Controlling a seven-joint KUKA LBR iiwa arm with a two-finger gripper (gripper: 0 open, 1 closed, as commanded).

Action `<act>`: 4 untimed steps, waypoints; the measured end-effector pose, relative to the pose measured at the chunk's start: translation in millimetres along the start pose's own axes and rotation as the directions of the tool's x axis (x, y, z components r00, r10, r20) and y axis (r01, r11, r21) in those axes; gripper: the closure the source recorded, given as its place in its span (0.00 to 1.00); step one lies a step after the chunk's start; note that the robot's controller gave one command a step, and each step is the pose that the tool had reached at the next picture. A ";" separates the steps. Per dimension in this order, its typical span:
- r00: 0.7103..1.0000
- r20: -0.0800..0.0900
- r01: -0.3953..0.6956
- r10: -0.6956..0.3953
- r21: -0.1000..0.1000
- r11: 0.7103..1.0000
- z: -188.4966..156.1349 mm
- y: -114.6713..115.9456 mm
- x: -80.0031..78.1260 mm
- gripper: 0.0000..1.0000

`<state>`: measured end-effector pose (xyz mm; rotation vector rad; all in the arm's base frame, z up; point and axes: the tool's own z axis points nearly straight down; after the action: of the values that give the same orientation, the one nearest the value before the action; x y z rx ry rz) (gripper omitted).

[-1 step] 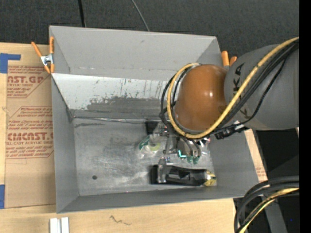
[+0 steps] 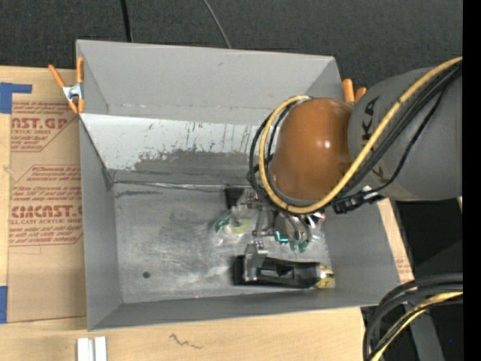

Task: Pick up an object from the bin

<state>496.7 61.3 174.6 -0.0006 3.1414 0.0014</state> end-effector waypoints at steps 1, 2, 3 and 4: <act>0.998 0.007 0.062 -0.062 0.000 0.998 46.0 -28.9 0.1 0.00; 0.964 -0.033 0.262 -0.263 -0.022 0.965 98.0 -64.6 -15.7 1.00; 0.964 -0.033 0.262 -0.263 -0.022 0.965 98.0 -64.6 -15.7 1.00; 0.974 -0.020 0.225 -0.225 -0.009 0.974 85.2 -71.3 -1.5 1.00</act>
Offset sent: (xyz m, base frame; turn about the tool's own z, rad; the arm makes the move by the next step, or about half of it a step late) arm 0.0199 -0.0753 -0.1046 -0.2656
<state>498.3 -9.9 89.4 -0.3581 3.1420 0.0119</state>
